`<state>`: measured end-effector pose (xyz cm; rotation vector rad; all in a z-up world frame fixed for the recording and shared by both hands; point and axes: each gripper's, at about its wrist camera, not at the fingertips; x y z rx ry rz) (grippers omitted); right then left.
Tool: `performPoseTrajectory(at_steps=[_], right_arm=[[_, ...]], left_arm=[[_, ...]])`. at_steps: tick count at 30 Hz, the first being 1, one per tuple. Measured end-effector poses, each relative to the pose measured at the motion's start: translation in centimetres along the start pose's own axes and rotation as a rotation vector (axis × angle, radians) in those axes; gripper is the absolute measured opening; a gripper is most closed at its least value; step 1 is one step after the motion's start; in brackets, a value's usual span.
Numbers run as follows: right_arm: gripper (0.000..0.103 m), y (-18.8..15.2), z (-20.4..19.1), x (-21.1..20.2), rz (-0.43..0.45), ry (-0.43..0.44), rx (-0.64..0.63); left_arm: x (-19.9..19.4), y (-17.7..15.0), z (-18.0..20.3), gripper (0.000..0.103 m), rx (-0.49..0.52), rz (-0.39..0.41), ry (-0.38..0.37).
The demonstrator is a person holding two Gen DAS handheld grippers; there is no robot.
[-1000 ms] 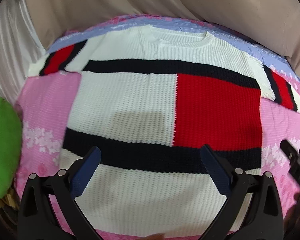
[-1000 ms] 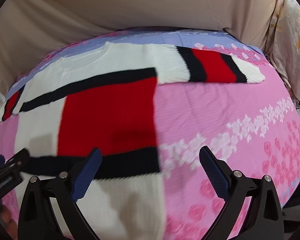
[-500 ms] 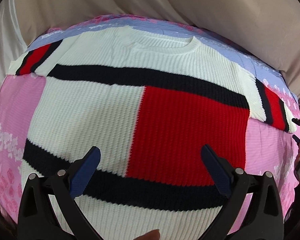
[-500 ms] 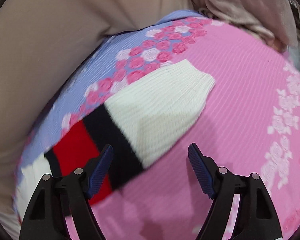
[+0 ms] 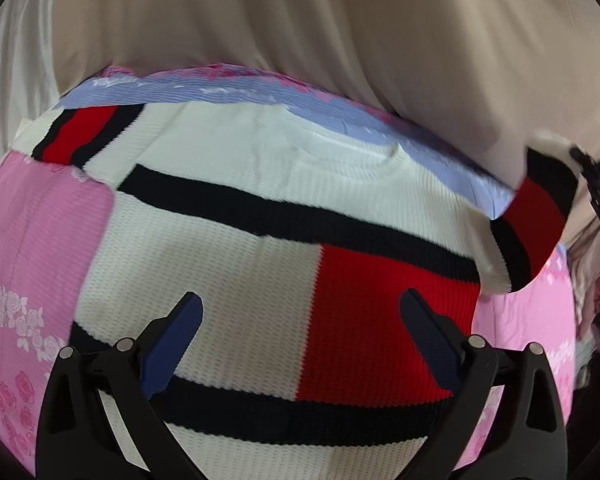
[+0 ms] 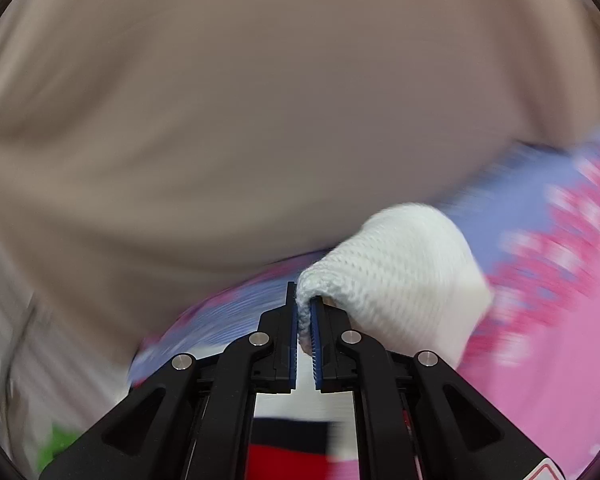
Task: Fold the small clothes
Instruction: 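Grasp the striped sleeve cuff with the right tool and lift it, then fold the held sleeve across the sweater body with the right tool, release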
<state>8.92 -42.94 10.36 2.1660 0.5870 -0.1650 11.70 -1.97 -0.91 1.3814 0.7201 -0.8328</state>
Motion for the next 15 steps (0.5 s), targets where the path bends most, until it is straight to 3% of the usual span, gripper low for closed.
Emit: performPoseTrajectory(at_steps=[3, 5, 7, 9, 10, 12, 15], right_arm=[[0.013, -3.8, -8.6, 9.2, -0.167, 0.182, -0.090], [0.019, -8.3, -11.8, 14.8, -0.289, 0.180, -0.175], [0.020, -11.9, -12.4, 17.4, -0.356, 0.098, -0.209], [0.022, -14.1, -11.7, 16.3, -0.350, 0.078, -0.168], [0.025, -14.8, -10.5, 14.8, -0.333, 0.022, -0.139], [0.046, -15.6, -8.6, 11.7, -0.293, -0.120, -0.129], [0.056, -16.5, -4.7, 8.0, -0.293, -0.363, -0.116]], left_arm=[[0.2, 1.3, -3.3, 0.098, -0.067, 0.006, -0.016], [0.7, 2.1, -4.8, 0.098, -0.088, 0.005, -0.015], [1.7, 3.0, -6.1, 0.098, -0.118, -0.007, -0.029], [3.6, 4.2, -7.0, 0.098, -0.146, -0.029, -0.063], [5.0, 4.9, -7.1, 0.098, -0.156, -0.044, -0.069], [7.7, 5.9, -7.1, 0.098, -0.174, -0.076, -0.075], [12.4, 7.5, -6.9, 0.098, -0.231, -0.137, -0.088]])
Point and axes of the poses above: each gripper's, at about its wrist camera, not at the fingertips, and x roughly the way its jaws point, z to its right, y to its top, and after that the axes turned 14 degrees about y, right-handed
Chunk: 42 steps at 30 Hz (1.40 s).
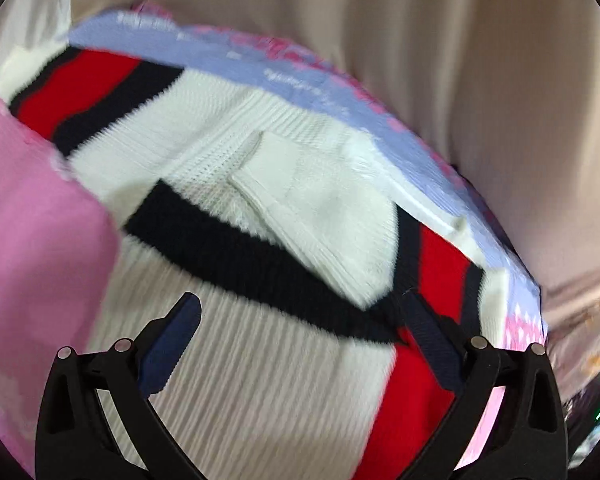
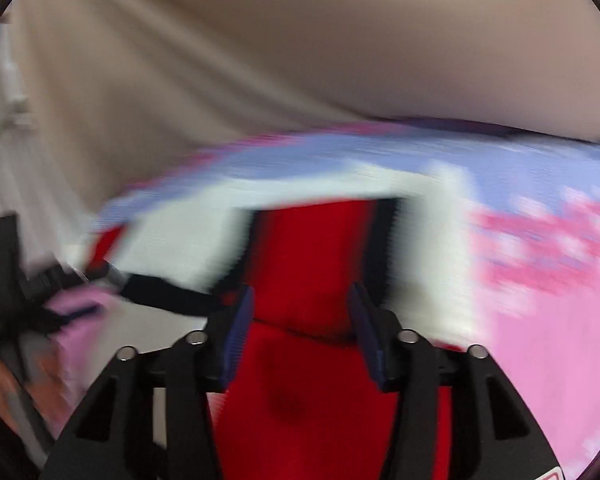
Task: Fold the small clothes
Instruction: 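Fold the held sleeve across the sweater body with the right tool, release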
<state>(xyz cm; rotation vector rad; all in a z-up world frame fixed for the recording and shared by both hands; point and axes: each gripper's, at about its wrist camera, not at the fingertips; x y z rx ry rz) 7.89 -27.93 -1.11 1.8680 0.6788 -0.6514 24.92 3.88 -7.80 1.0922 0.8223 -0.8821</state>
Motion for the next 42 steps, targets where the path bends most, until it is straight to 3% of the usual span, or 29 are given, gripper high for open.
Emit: performPoseTrajectory(at_steps=[1, 3, 4, 6, 8, 10, 11, 15, 16, 18, 19, 23, 25, 26, 28, 32, 34, 37, 40, 42], right_arm=[[0.056, -0.5, 1.7, 0.0, -0.025, -0.067, 0.011], [0.056, -1.0, 3.8, 0.7, -0.067, -0.116, 0.011], [0.056, -1.5, 4.5, 1.3, -0.088, -0.127, 0.010], [0.056, -2.1, 5.4, 2.4, -0.121, -0.108, 0.011], [0.056, -2.7, 5.8, 3.8, -0.132, -0.093, -0.001], [0.036, -2.1, 5.9, 4.5, -0.130, -0.059, -0.003], [0.014, -1.2, 5.9, 4.4, -0.116, -0.047, 0.015], [0.013, 1.2, 6.8, -0.5, 0.075, 0.018, 0.083], [0.013, 0.6, 7.8, -0.4, 0.077, 0.008, 0.097], [0.013, -1.1, 10.5, 3.1, -0.057, -0.056, 0.139], [0.013, -1.6, 11.1, 3.9, -0.066, -0.048, 0.158], [0.012, -0.8, 10.4, 3.1, -0.004, -0.034, 0.135], [0.013, -1.3, 11.3, 5.3, -0.072, -0.061, 0.143], [0.013, -1.4, 11.1, 5.1, -0.044, -0.064, 0.128], [0.014, -1.1, 10.2, 4.4, -0.082, -0.085, 0.124], [0.017, -1.5, 7.6, -1.1, 0.046, -0.104, 0.128], [0.018, -0.2, 6.0, -2.3, 0.086, -0.043, 0.135], [0.018, 2.2, 4.2, 0.5, 0.056, 0.033, 0.071], [0.010, 1.9, 5.7, 5.3, -0.052, -0.024, 0.050], [0.000, 0.5, 9.0, 6.7, -0.093, -0.034, 0.129]], left_arm=[[1.1, 0.3, 0.0, 0.098, -0.012, -0.013, 0.001], [3.9, 1.4, -0.3, 0.097, -0.084, -0.052, 0.003], [4.0, 1.8, -0.3, 0.097, -0.106, -0.021, 0.014], [3.8, 2.5, 0.4, 0.085, -0.104, 0.020, 0.009], [4.1, 3.1, 1.4, 0.028, -0.068, 0.006, -0.049], [3.5, 3.5, 2.0, 0.005, -0.066, 0.028, -0.059], [2.6, 3.6, 2.2, 0.005, -0.069, 0.054, -0.062], [-1.3, 2.9, 1.5, 0.005, -0.068, 0.161, -0.075], [-0.8, 2.3, 1.2, 0.005, -0.058, 0.165, -0.039], [1.9, 1.4, 1.1, 0.005, -0.039, 0.100, 0.026], [3.3, 0.7, 0.7, 0.004, -0.061, 0.046, 0.035], [3.2, -0.2, 0.1, 0.005, -0.071, 0.070, 0.049], [3.3, -0.2, 0.1, 0.005, -0.076, 0.068, 0.045], [3.3, -0.1, 0.1, 0.005, -0.078, 0.063, 0.041], [3.4, 0.2, 0.2, 0.005, -0.060, 0.062, 0.042], [3.5, -0.3, -0.2, 0.006, -0.027, 0.082, 0.040], [3.5, -0.4, 0.0, 0.007, -0.017, 0.090, 0.049], [3.5, -0.6, 0.3, 0.007, -0.008, 0.103, 0.067], [3.4, -0.8, 0.4, 0.007, -0.007, 0.111, 0.077], [3.5, -0.8, 0.5, 0.007, -0.003, 0.109, 0.080]])
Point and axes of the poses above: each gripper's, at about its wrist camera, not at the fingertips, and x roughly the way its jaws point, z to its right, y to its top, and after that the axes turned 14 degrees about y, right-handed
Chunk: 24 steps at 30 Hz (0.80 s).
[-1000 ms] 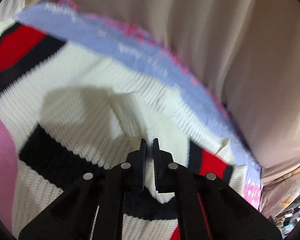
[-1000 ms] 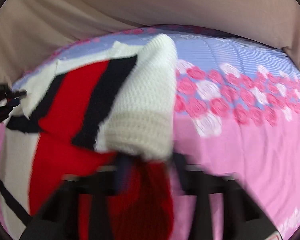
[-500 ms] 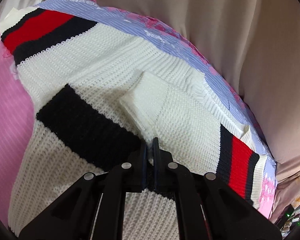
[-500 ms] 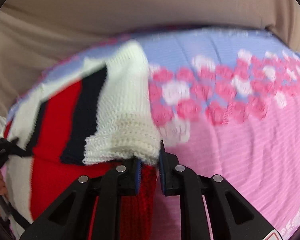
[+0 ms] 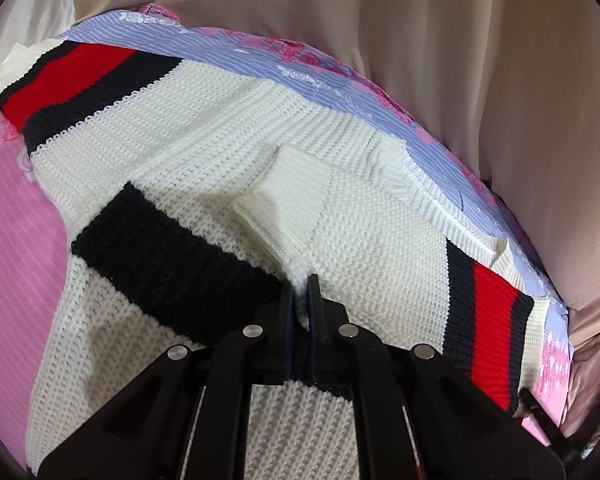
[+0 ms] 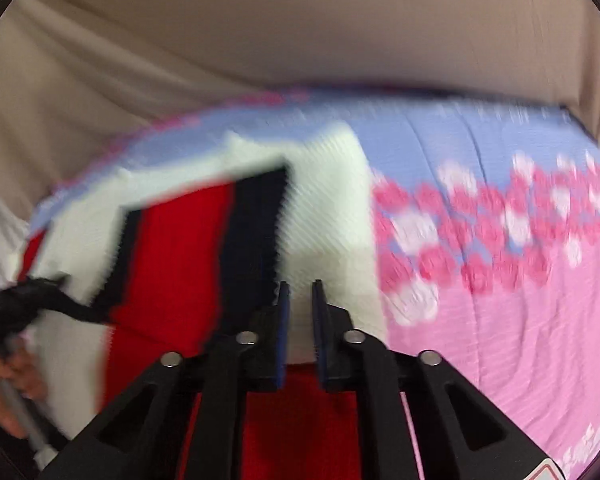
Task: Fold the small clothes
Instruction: 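Fold the held sleeve across the sweater body with the right tool, release, then grasp the other striped sleeve with the left tool and lift it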
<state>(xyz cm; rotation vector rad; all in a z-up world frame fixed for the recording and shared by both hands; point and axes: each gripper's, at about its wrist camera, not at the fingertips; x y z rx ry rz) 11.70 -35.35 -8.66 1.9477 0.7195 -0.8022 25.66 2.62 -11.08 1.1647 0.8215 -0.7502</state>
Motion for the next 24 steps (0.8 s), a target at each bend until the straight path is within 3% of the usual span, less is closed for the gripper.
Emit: performPoseTrajectory(at_steps=[4, 7, 10, 13, 15, 17, 18, 20, 22, 24], right_arm=[[0.000, 0.5, 0.2, -3.0, 0.050, 0.010, 0.031], [0.000, 0.3, 0.9, -1.1, -0.003, -0.020, -0.009], [0.000, 1.8, 0.7, -2.2, 0.016, -0.005, 0.024], [0.014, 4.3, -0.4, -3.7, 0.089, -0.028, -0.008], [0.021, 6.4, 0.1, -2.2, 0.088, -0.052, -0.014], [0.021, 7.9, 1.3, 0.5, 0.045, -0.060, 0.016], [0.016, 8.3, 2.1, 2.0, 0.000, -0.080, 0.039], [0.018, 9.1, 3.0, 2.5, 0.027, -0.089, 0.064], [0.021, 9.5, 2.2, 1.4, 0.029, -0.127, 0.086], [0.021, 9.1, -0.5, -0.5, 0.050, -0.132, 0.029]], left_arm=[[0.0, -0.1, 0.0, 0.007, 0.011, 0.011, -0.005], [0.1, 0.0, -0.3, 0.007, -0.012, 0.005, -0.017], [0.0, 0.4, -0.9, 0.008, -0.051, -0.024, -0.038], [0.0, 0.6, -1.2, 0.012, -0.072, -0.015, -0.042], [0.3, 0.6, -1.2, 0.013, -0.070, -0.012, -0.045], [0.3, 0.5, -1.1, 0.013, -0.057, 0.003, -0.043], [0.3, 0.5, -1.0, 0.013, -0.048, 0.009, -0.043], [0.1, 0.5, -1.3, 0.013, -0.044, 0.000, -0.052], [-0.9, 0.8, -2.7, 0.013, -0.075, -0.001, -0.078], [-2.0, 1.2, -4.7, 0.019, -0.112, 0.016, -0.091]])
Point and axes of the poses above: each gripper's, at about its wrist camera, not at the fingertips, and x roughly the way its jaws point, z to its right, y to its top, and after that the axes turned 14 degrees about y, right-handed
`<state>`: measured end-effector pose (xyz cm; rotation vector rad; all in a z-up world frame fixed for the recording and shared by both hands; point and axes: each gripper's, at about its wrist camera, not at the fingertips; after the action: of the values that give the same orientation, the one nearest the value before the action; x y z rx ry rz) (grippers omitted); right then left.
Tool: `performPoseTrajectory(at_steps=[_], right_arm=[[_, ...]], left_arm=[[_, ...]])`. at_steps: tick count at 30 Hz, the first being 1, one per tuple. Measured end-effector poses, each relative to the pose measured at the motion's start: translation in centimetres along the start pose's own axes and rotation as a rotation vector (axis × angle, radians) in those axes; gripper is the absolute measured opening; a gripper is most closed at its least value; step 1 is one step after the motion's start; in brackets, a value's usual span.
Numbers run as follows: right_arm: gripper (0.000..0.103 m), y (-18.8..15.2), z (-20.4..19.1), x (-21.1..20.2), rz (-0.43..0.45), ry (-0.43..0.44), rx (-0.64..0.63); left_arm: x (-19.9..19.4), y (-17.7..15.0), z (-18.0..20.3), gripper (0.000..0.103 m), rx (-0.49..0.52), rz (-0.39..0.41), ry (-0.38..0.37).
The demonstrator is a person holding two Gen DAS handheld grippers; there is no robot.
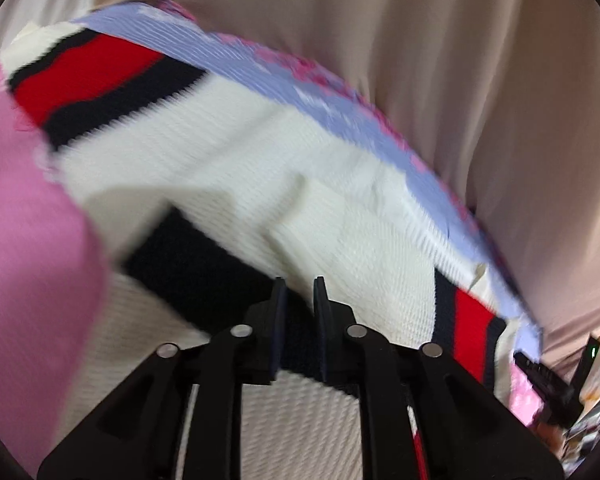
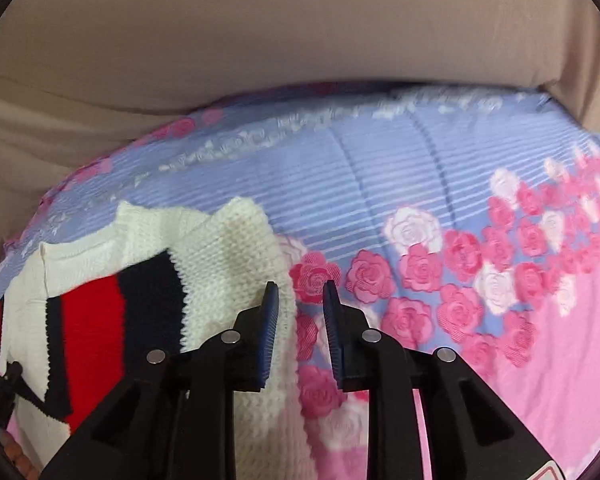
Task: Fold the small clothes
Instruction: 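Grasp the other striped sleeve with the left tool and lift it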
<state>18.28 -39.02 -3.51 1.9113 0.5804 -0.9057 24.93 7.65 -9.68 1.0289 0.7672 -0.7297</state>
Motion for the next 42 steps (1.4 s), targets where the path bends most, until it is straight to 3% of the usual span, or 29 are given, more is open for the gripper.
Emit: performPoseTrajectory(at_steps=[2, 5, 7, 11, 13, 15, 16, 18, 20, 23, 25, 27, 28, 31, 33, 36, 38, 42], right_arm=[[0.022, -1.5, -3.0, -2.3, 0.018, 0.022, -0.073], [0.027, -6.2, -7.0, -4.5, -0.016, 0.107, -0.137], [0.029, -9.9, -9.3, -5.1, -0.064, 0.169, -0.144], [0.030, -14.3, -13.7, -4.7, -0.143, 0.187, -0.191], [0.033, -15.4, -15.2, -4.3, -0.176, 0.190, -0.226], [0.035, -16.3, -16.5, -4.1, -0.195, 0.199, -0.245], [0.035, -16.7, -17.0, -3.8, -0.202, 0.206, -0.247], [0.037, -17.0, -17.4, -3.8, -0.203, 0.212, -0.247], [0.040, -17.0, -17.3, -4.0, -0.208, 0.212, -0.245], [0.040, -16.7, -16.2, -4.1, -0.192, 0.221, -0.209], [0.040, -16.2, -14.7, -4.8, -0.169, 0.213, -0.170], [0.040, -15.8, -13.3, -5.2, -0.142, 0.194, -0.141], [0.041, -15.6, -12.4, -5.6, -0.129, 0.182, -0.127], [0.045, -15.4, -9.3, -6.1, -0.107, 0.132, -0.094], [0.045, -15.2, -7.4, -6.2, -0.108, 0.114, -0.069], [0.045, -14.7, -5.8, -6.3, -0.108, 0.110, -0.055], [0.045, -13.9, -5.6, -6.2, -0.104, 0.125, -0.059], [0.050, -11.3, -6.9, -4.8, -0.106, 0.270, 0.001]], left_arm=[[-1.4, 1.5, -3.6, 0.044, -0.063, 0.027, 0.023], [-2.3, 5.5, -11.0, 0.056, -0.221, 0.068, 0.106], [-2.0, 8.5, -15.5, 0.058, -0.314, 0.079, 0.166], [0.9, 14.5, -23.0, 0.058, -0.466, 0.058, 0.265], [1.8, 16.2, -24.5, 0.054, -0.495, 0.082, 0.263], [2.7, 17.3, -24.8, 0.023, -0.497, 0.046, 0.243], [2.9, 17.5, -24.7, 0.007, -0.503, 0.020, 0.229], [1.0, 18.0, -22.7, 0.006, -0.460, 0.082, 0.244], [-2.0, 18.3, -18.7, 0.006, -0.333, 0.168, 0.244], [-7.5, 17.2, -8.5, 0.006, -0.093, 0.277, 0.135], [-10.3, 14.0, -0.8, 0.007, 0.068, 0.308, 0.023], [-10.9, 9.7, 5.7, 0.007, 0.199, 0.264, -0.081], [-10.3, 6.5, 8.9, 0.009, 0.262, 0.199, -0.134], [-6.3, -2.1, 13.7, 0.013, 0.345, 0.008, -0.181], [-4.2, -6.2, 13.9, 0.016, 0.330, -0.085, -0.170], [-3.4, -8.8, 11.0, 0.034, 0.209, -0.154, -0.189], [-4.2, -7.9, 7.8, 0.041, 0.106, -0.125, -0.173], [-4.3, -4.6, 2.6, 0.054, -0.066, -0.058, -0.104]])
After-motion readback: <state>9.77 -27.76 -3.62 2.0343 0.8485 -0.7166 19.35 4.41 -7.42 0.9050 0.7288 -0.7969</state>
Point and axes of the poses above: each gripper's, at about its wrist camera, not at the fingertips, and x roughly the way its jaws point, z to its right, y to its top, and after that the axes turned 14 degrees about y, right-handed
